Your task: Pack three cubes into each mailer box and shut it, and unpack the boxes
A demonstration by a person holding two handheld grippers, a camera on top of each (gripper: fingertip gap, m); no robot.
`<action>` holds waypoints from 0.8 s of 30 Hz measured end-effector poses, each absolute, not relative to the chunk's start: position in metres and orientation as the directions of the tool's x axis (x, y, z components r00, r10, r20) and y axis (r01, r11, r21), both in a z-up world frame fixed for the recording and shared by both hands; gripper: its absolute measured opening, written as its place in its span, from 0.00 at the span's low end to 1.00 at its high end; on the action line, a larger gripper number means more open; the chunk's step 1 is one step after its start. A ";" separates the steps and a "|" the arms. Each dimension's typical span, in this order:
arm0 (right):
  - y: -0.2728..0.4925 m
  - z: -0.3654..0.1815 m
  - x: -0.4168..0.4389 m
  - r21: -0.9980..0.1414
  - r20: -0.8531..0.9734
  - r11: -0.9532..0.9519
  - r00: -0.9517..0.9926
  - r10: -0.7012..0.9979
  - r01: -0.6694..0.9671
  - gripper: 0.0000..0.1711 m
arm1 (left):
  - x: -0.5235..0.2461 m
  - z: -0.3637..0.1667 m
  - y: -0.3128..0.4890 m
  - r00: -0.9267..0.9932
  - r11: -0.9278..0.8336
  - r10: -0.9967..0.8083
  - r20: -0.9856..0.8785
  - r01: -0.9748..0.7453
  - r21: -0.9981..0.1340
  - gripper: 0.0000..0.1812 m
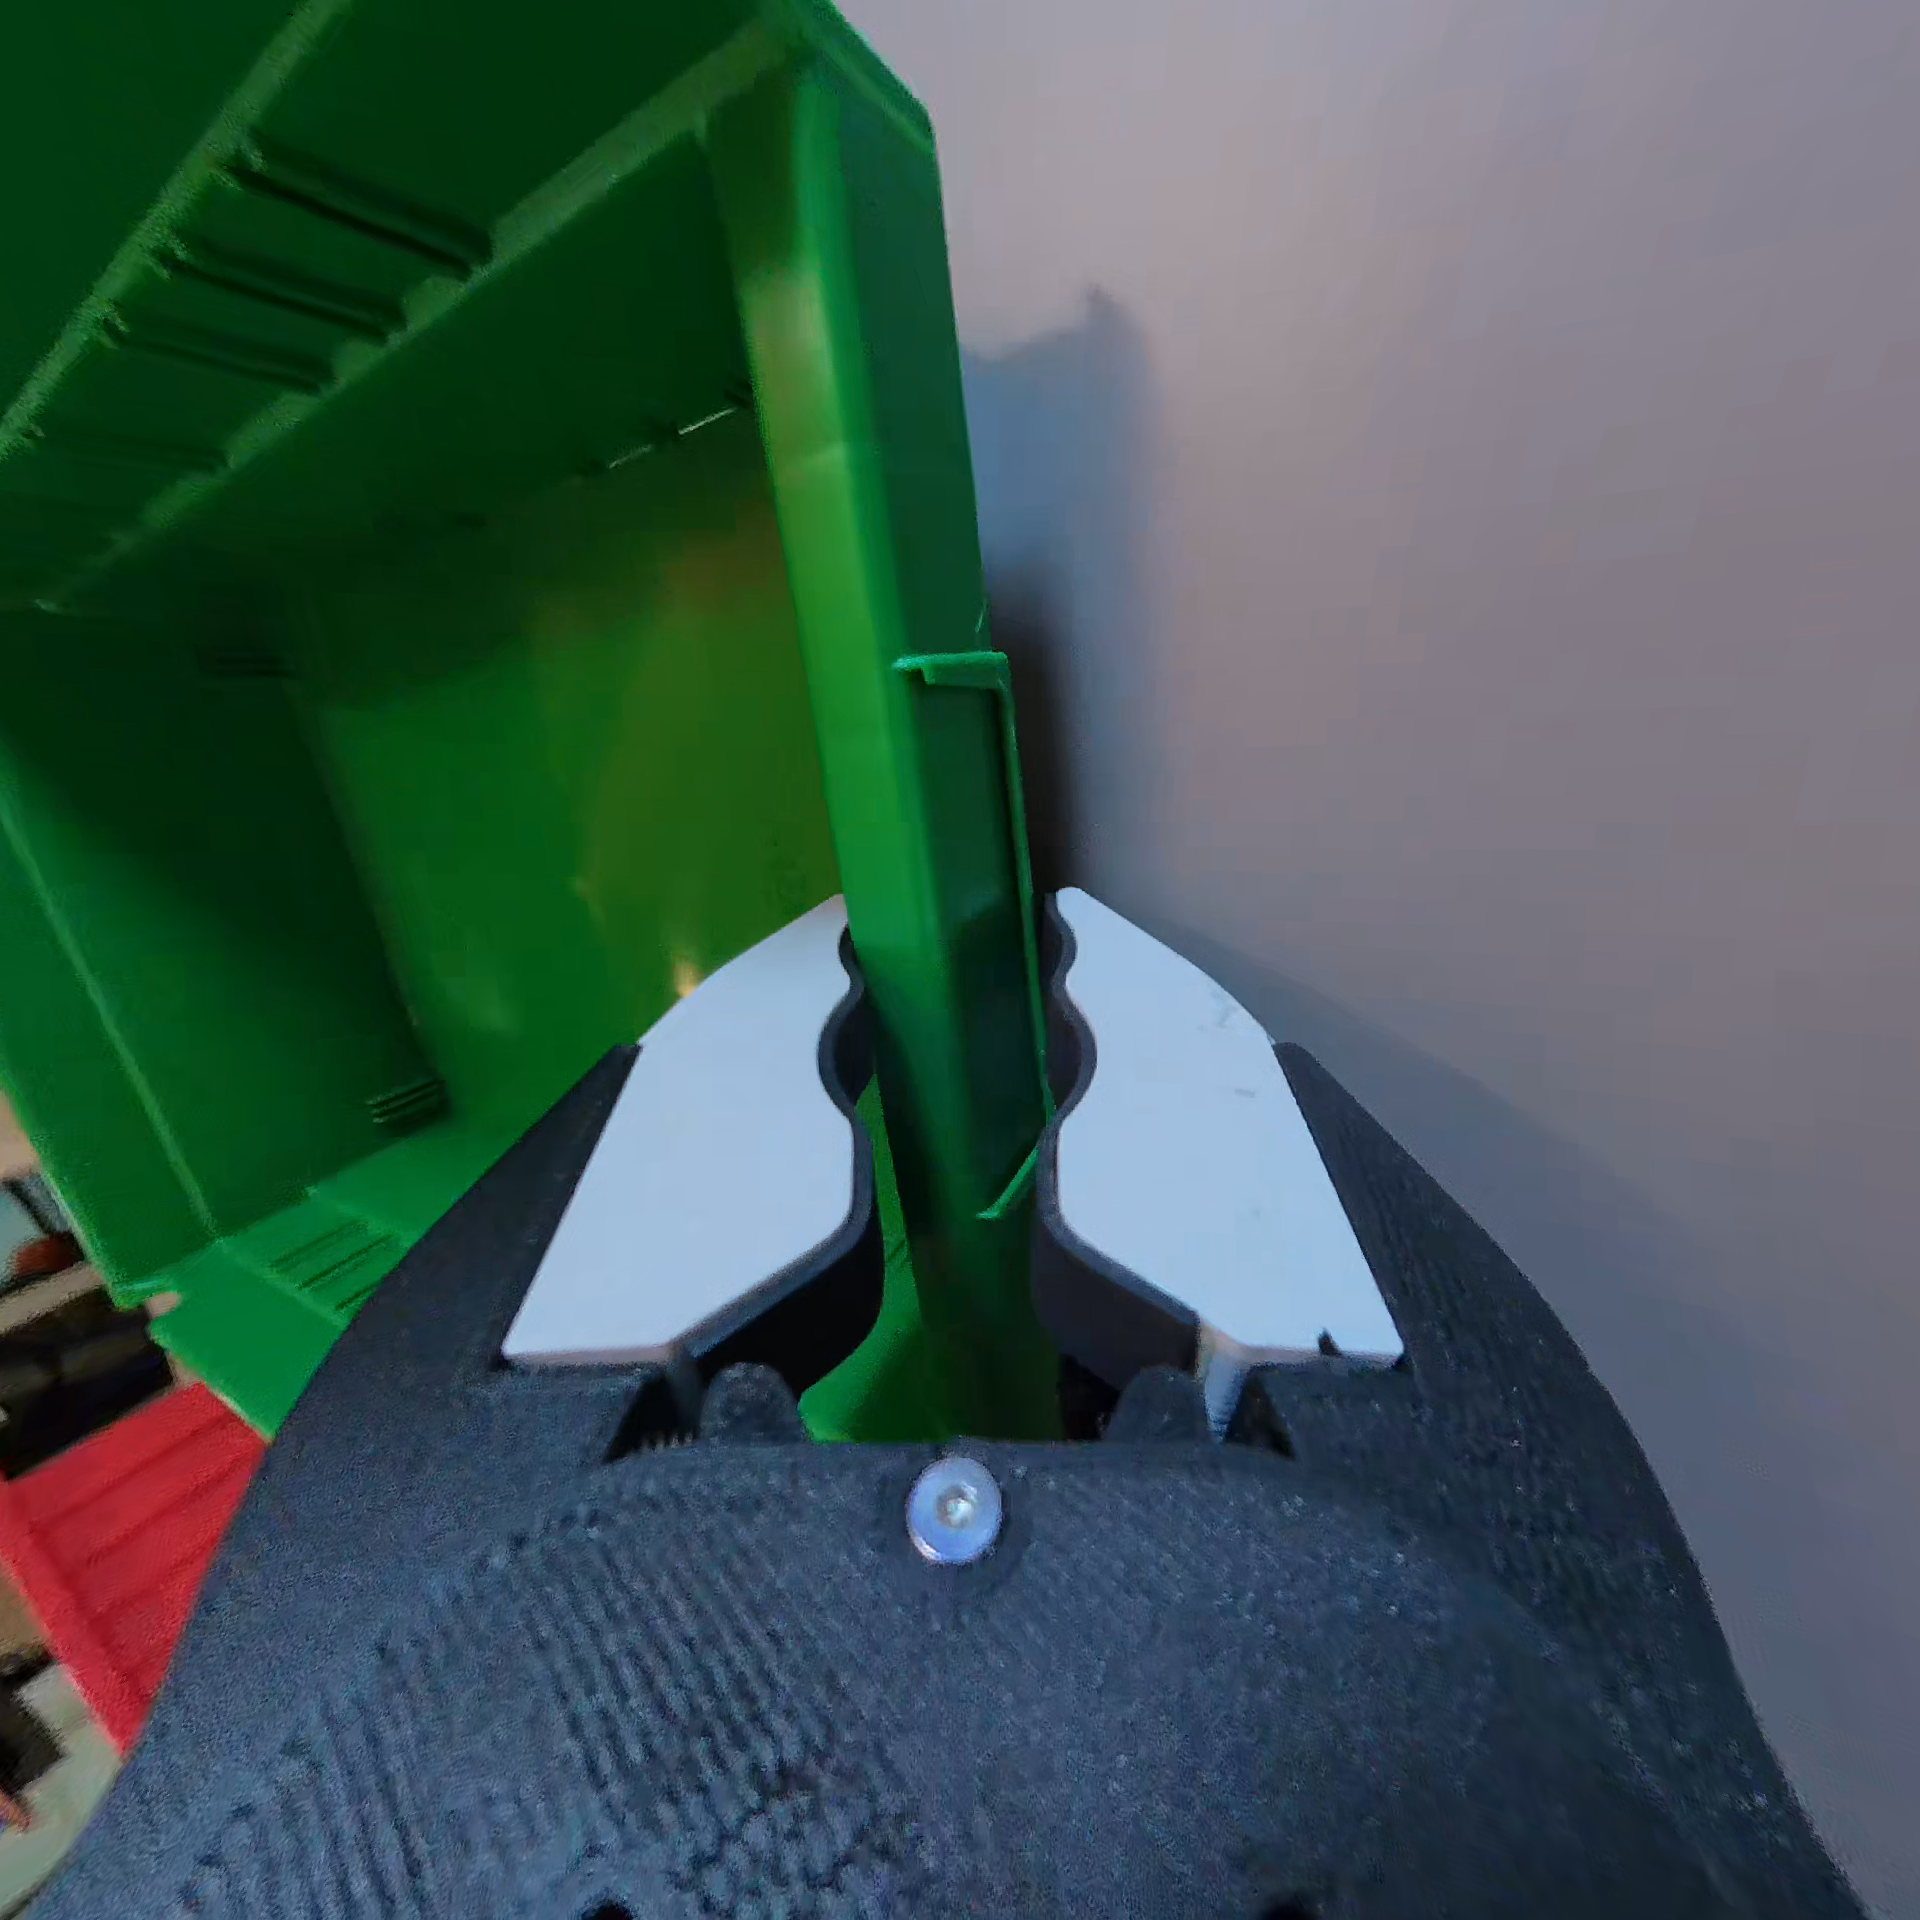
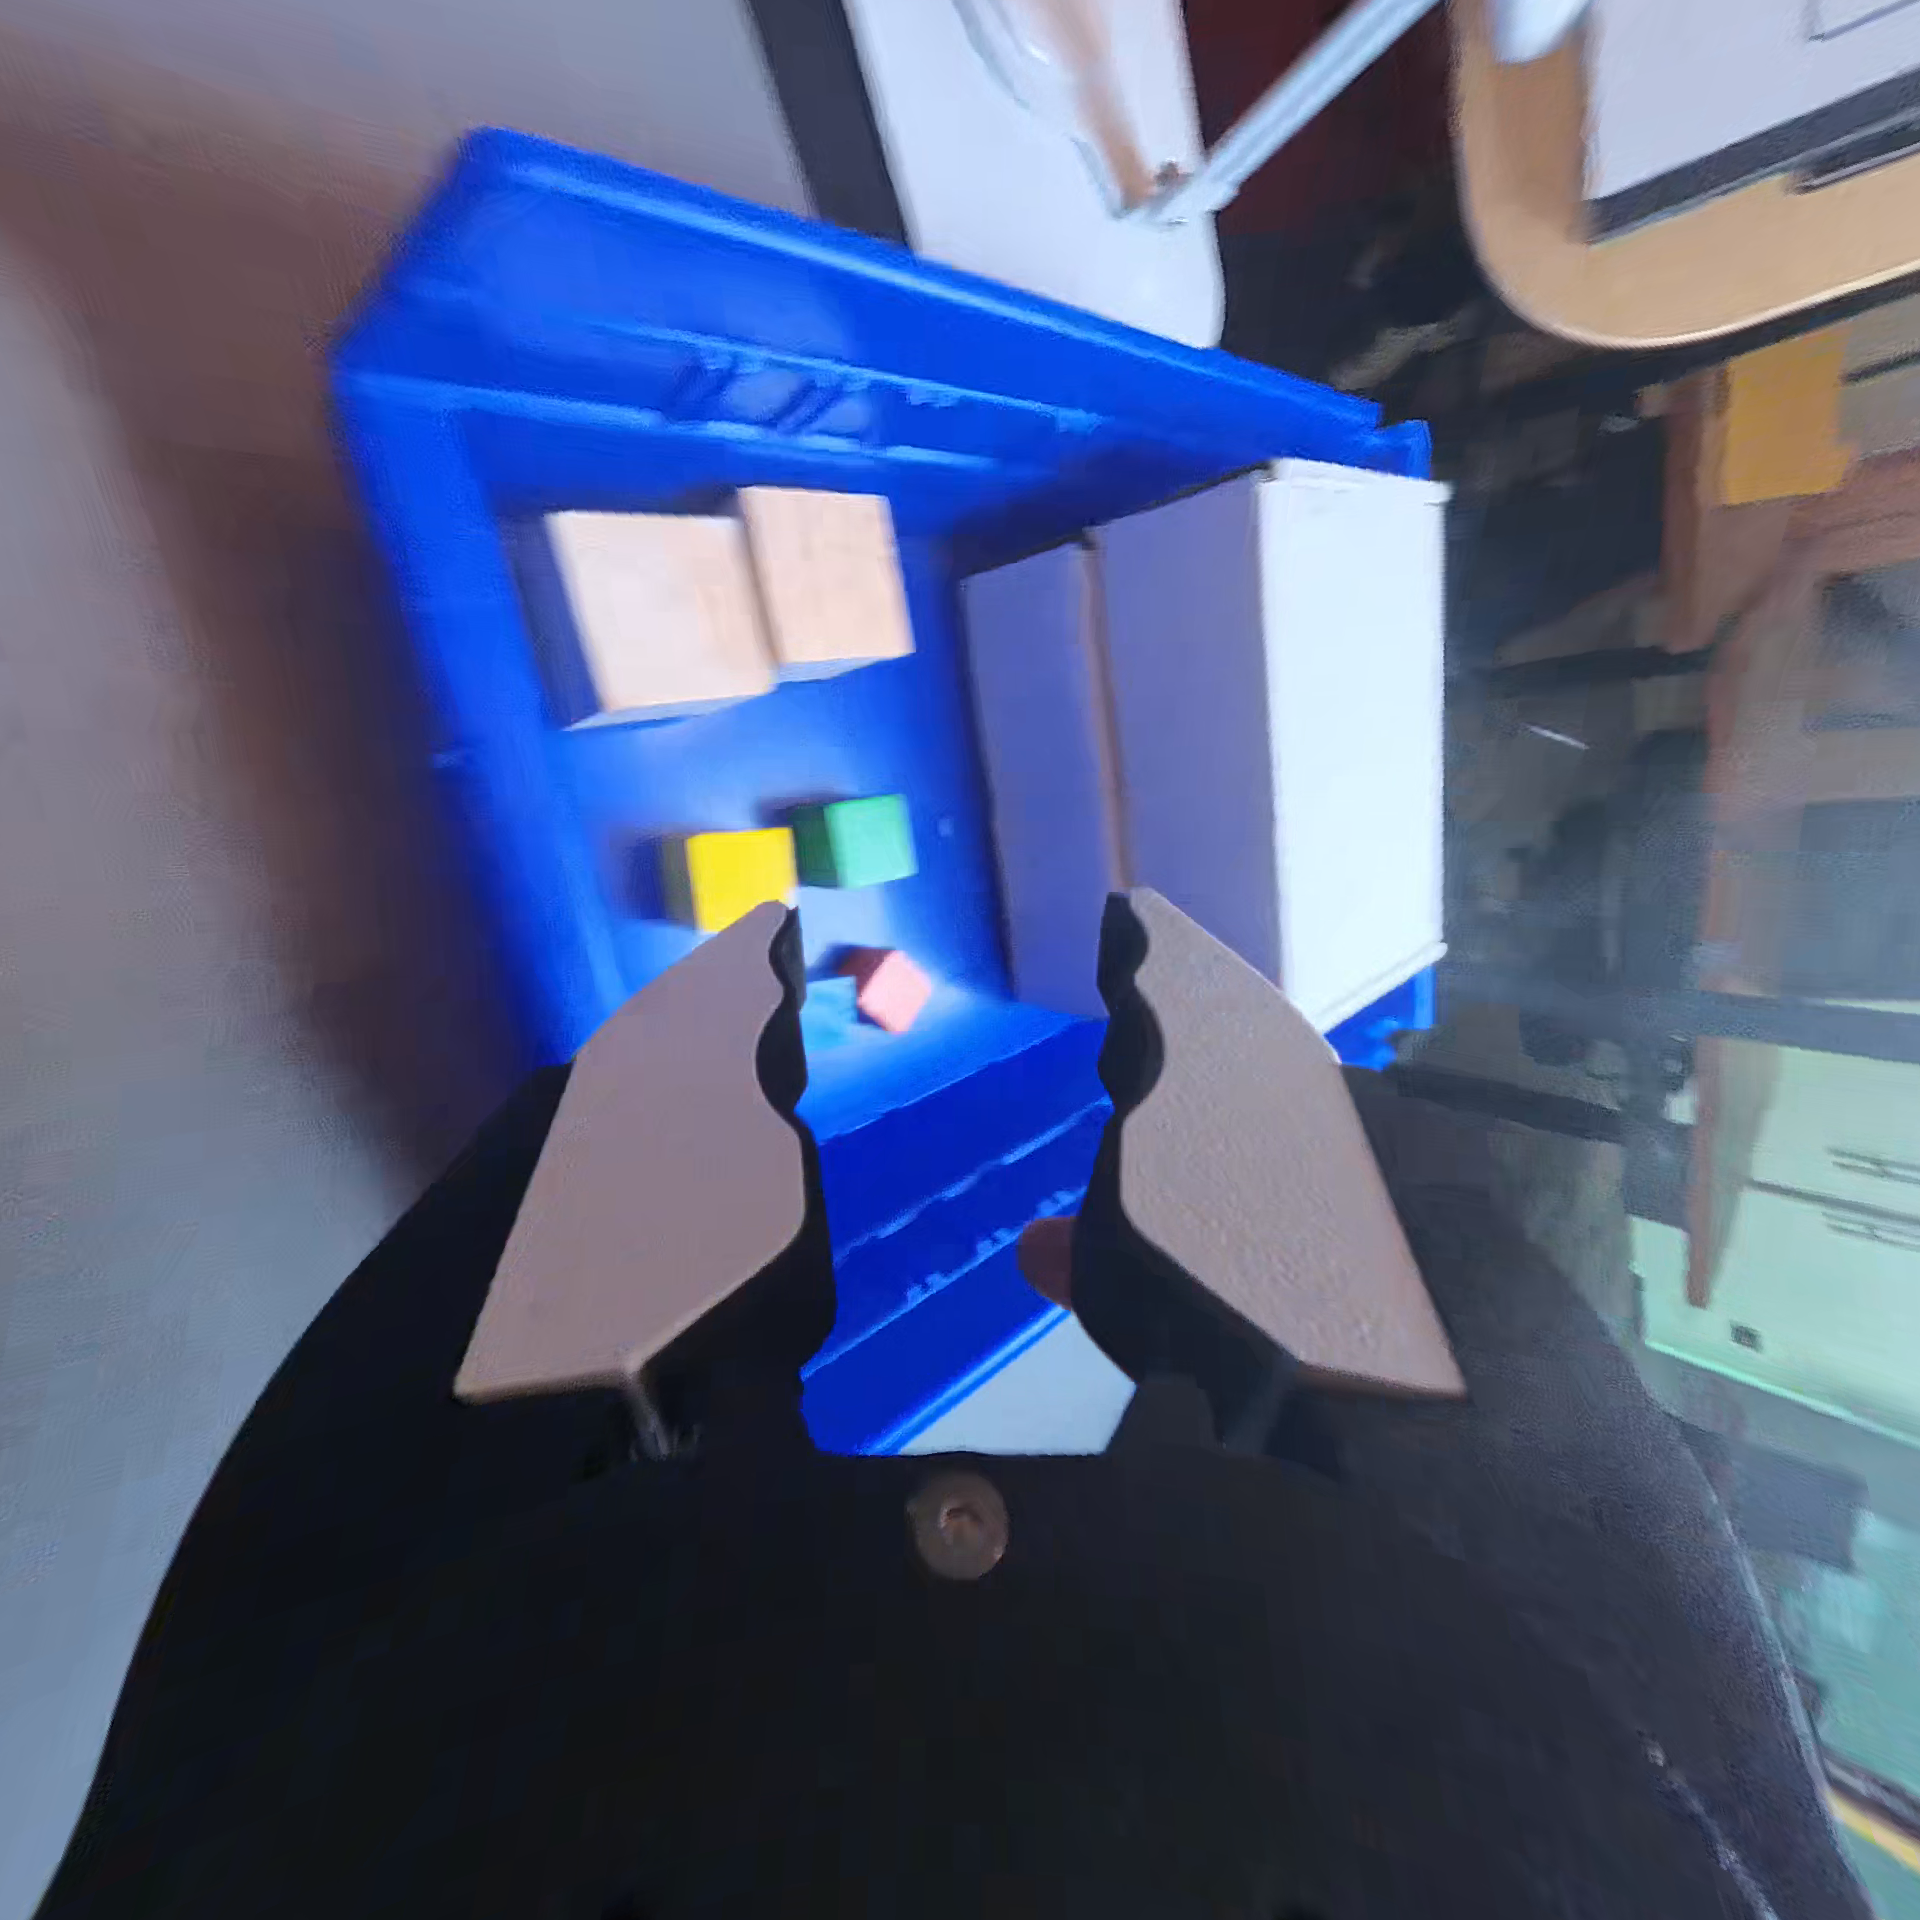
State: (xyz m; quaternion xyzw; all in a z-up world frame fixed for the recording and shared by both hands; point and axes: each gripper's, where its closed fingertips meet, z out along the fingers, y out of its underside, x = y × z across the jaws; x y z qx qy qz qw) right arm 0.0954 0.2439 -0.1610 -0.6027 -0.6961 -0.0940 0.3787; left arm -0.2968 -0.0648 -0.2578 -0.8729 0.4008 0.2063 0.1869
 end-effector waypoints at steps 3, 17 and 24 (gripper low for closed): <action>0.193 -0.200 0.117 -0.169 0.540 0.340 -0.202 0.817 0.925 0.30 | -0.255 -0.257 -0.054 0.510 -0.517 -0.689 -0.515 -0.844 -0.143 0.17; 0.169 -0.245 0.114 0.085 0.665 0.378 -0.335 0.667 0.922 0.20 | -0.126 -0.239 0.028 0.438 -0.288 -0.672 -0.597 -0.898 -0.334 0.28; 0.044 -0.240 0.122 0.157 0.754 0.511 -0.437 0.491 0.845 0.21 | -0.039 -0.206 -0.036 0.686 -0.318 -0.699 -0.204 -0.554 -0.769 0.27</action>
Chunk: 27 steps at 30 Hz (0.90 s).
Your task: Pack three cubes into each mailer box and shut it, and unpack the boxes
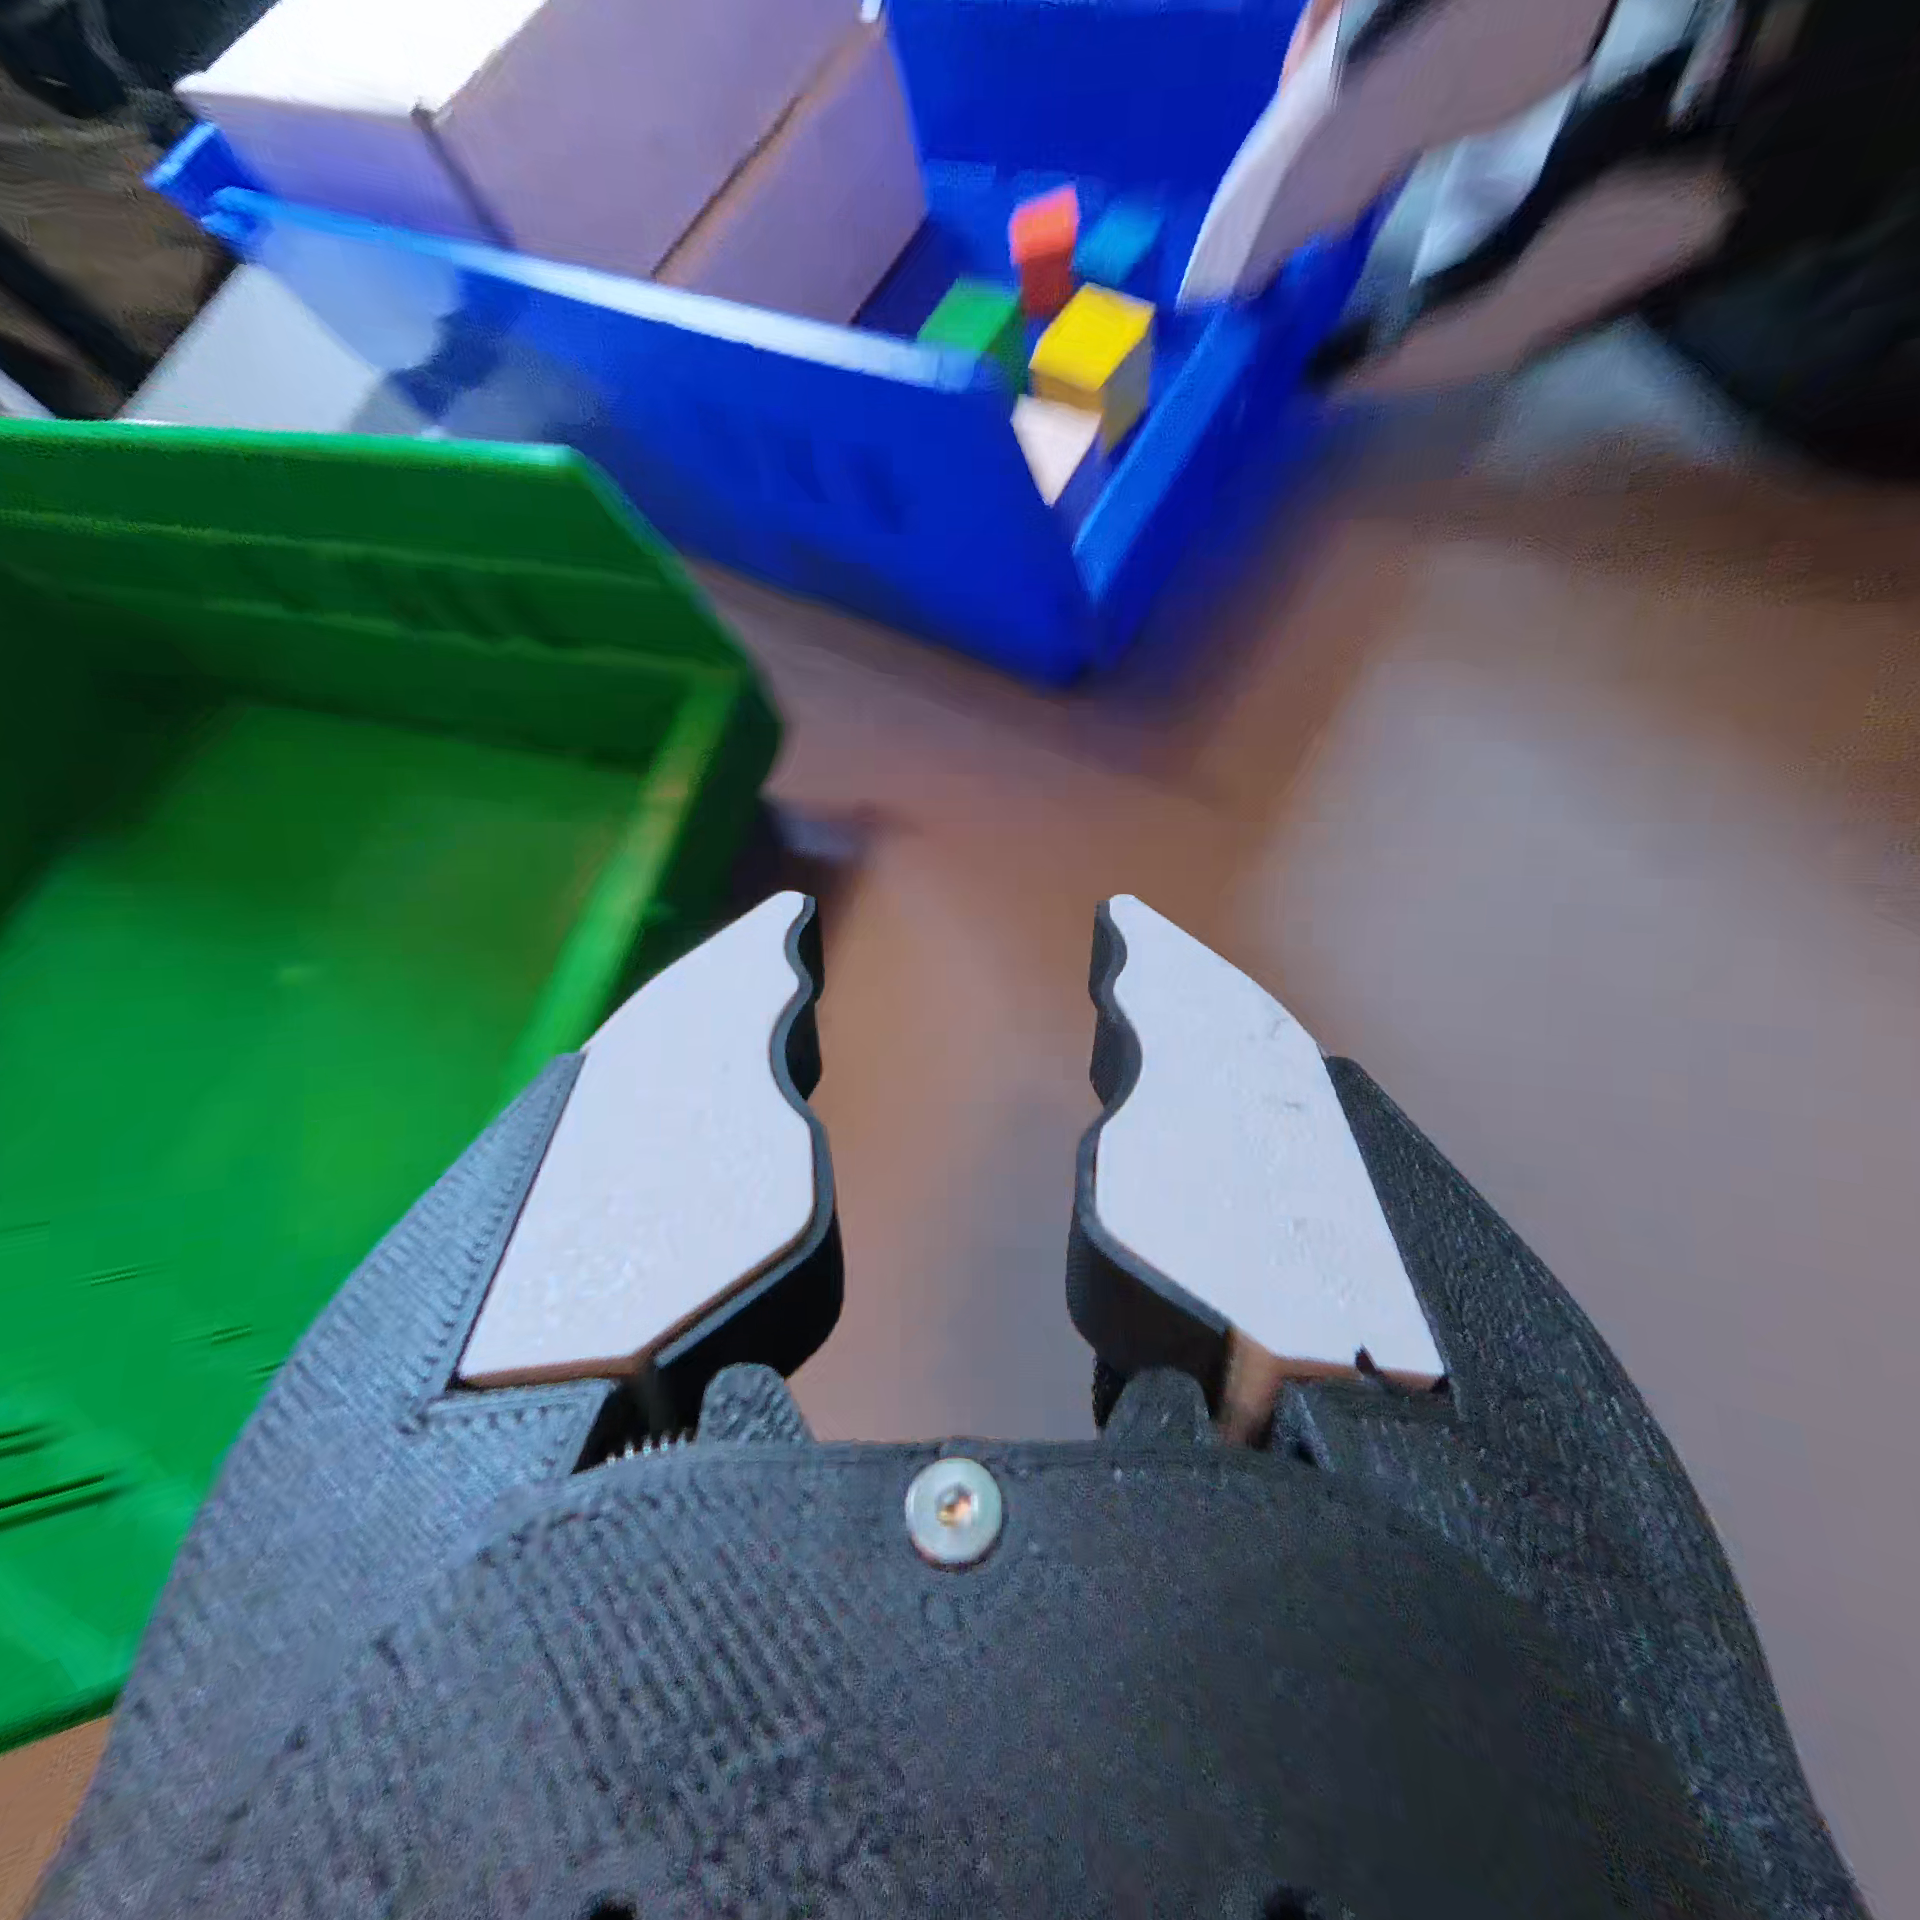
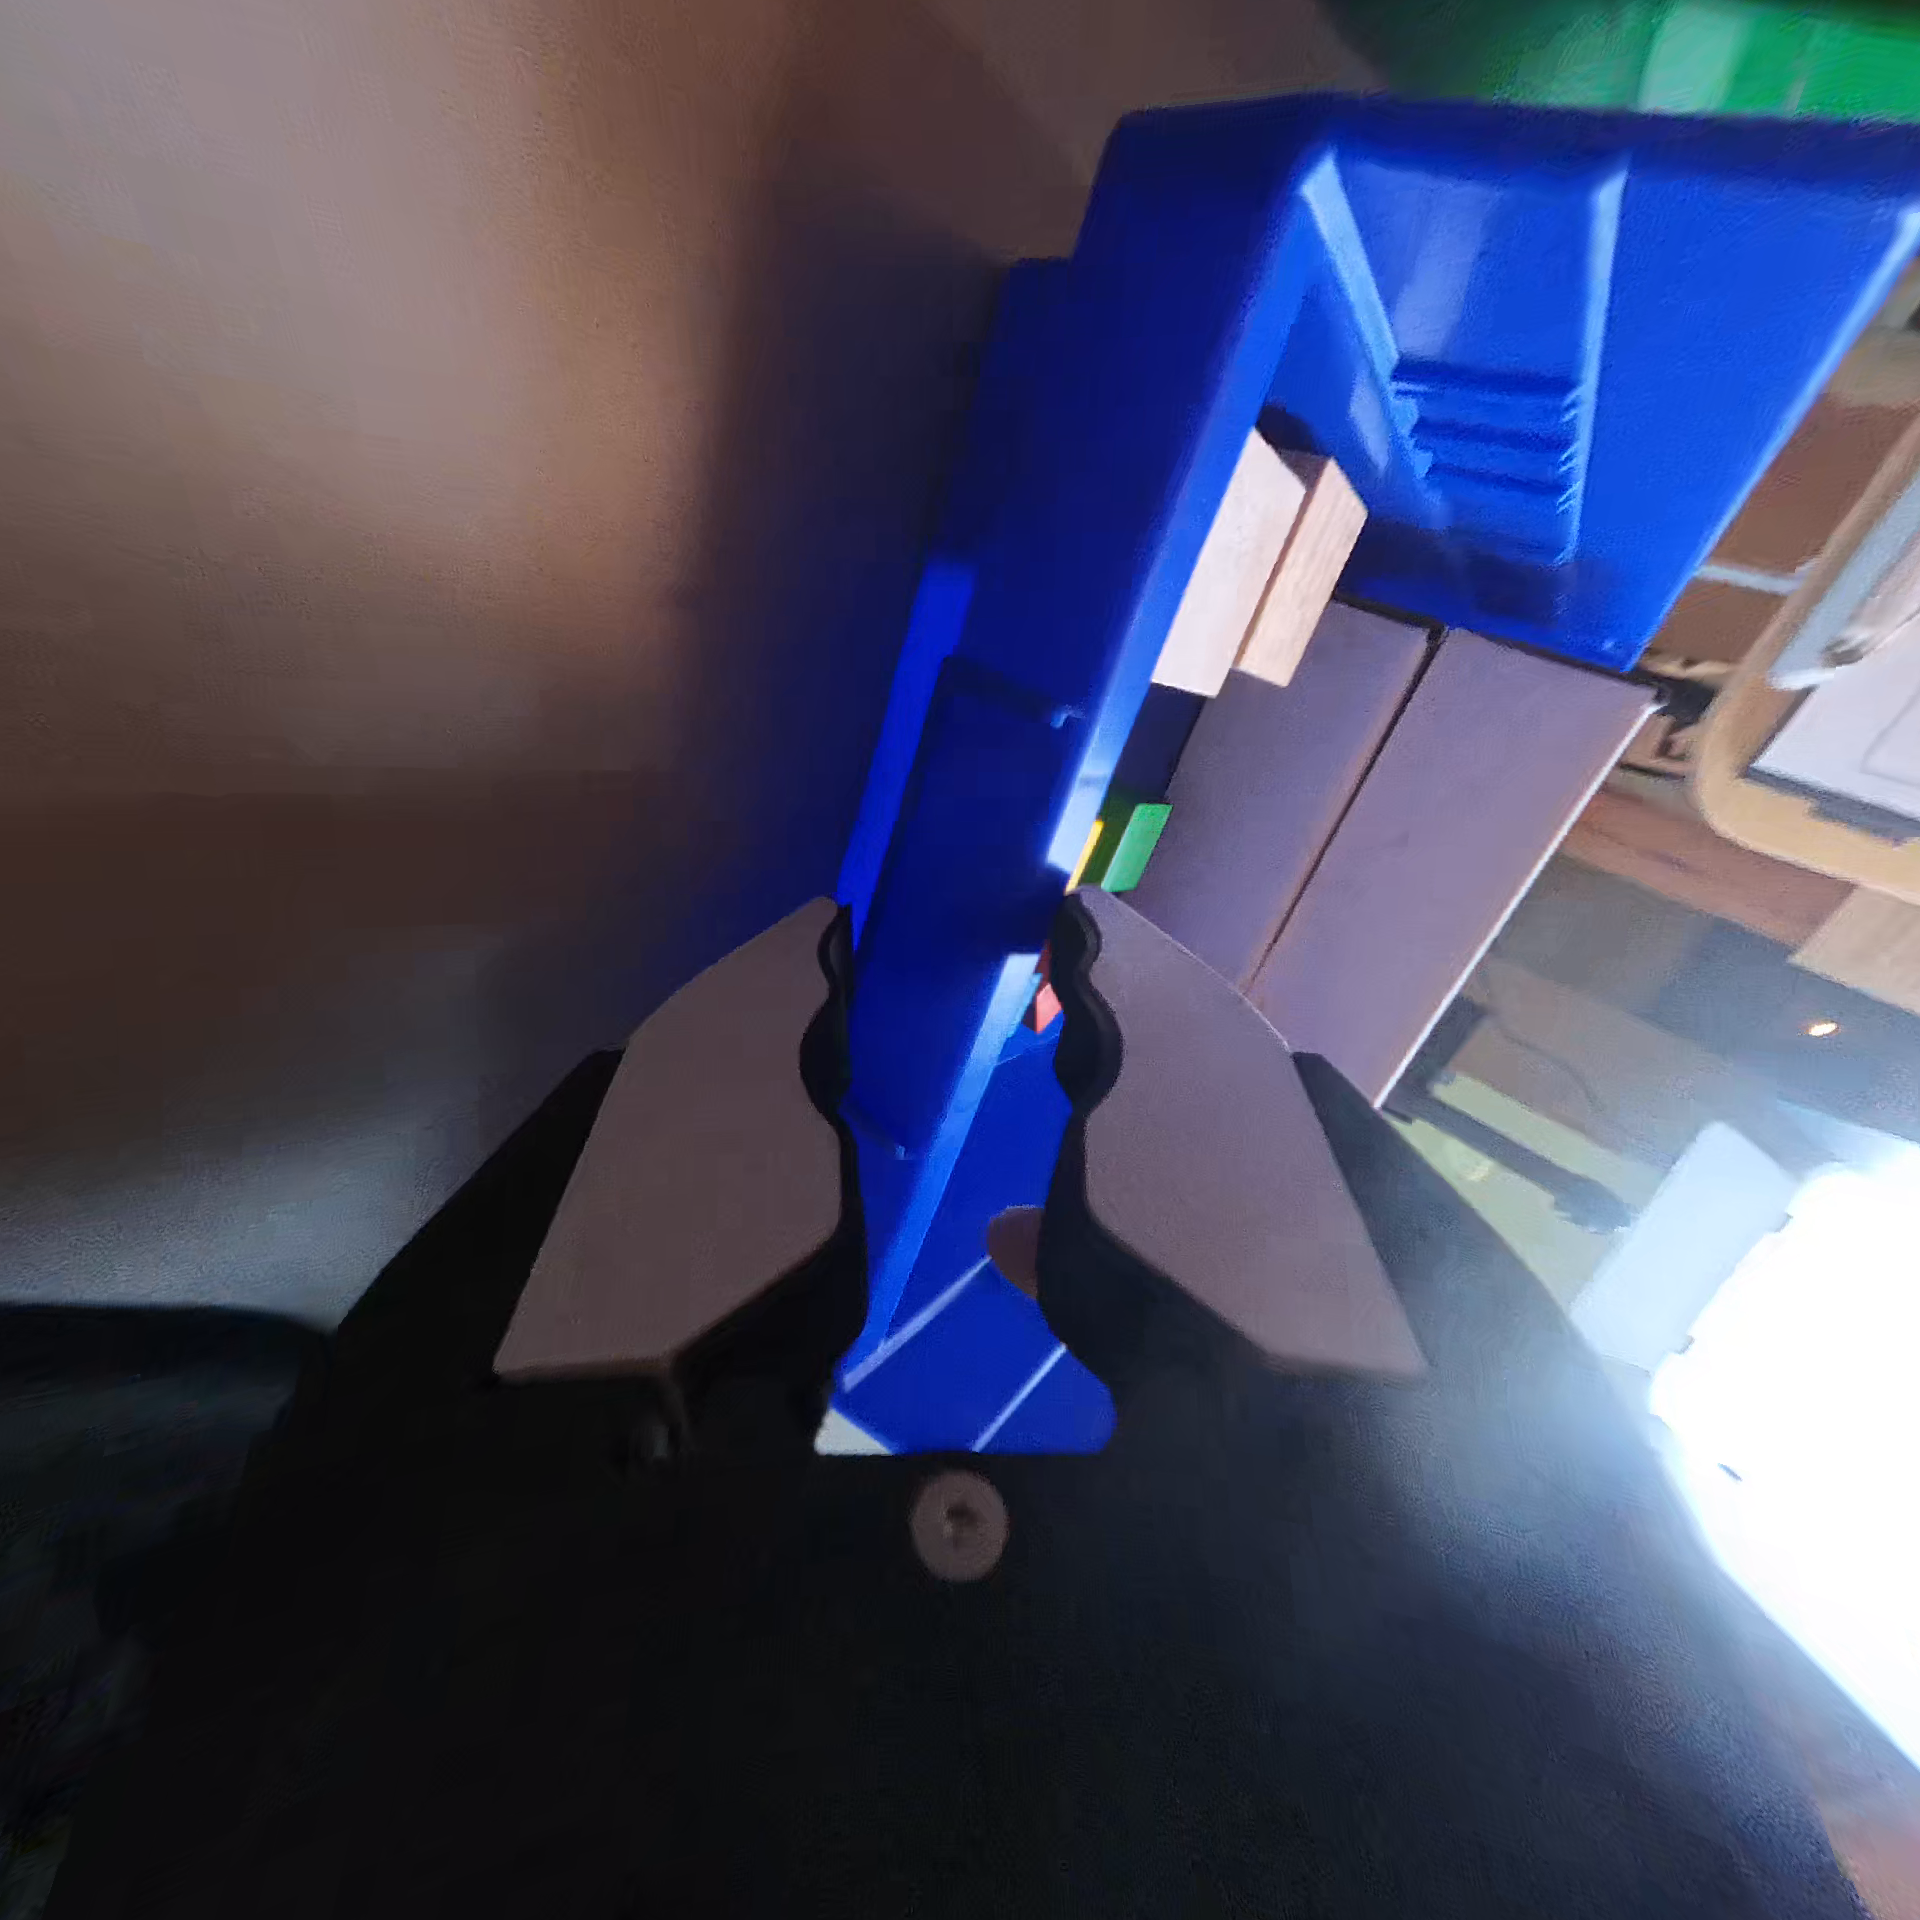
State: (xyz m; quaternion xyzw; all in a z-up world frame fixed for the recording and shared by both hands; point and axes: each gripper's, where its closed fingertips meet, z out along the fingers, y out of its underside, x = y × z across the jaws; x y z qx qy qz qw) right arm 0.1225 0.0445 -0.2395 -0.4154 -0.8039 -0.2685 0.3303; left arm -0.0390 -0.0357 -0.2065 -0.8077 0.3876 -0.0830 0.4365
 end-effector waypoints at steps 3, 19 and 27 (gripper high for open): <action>-0.027 -0.234 0.111 0.049 0.791 0.593 -0.394 0.468 0.804 0.21 | 0.009 -0.199 -0.066 0.703 -0.371 -0.711 -0.006 -0.383 -0.846 0.32; -0.039 -0.191 0.183 -0.930 -0.103 -0.307 0.660 0.744 0.201 0.18 | 0.010 -0.203 -0.064 0.932 -0.342 -0.351 -0.095 -0.222 -0.913 0.10; -0.029 -0.205 0.191 -0.894 0.149 -0.223 0.728 0.669 0.388 0.13 | 0.020 -0.185 -0.064 0.916 -0.252 -0.372 -0.151 -0.256 -0.933 0.09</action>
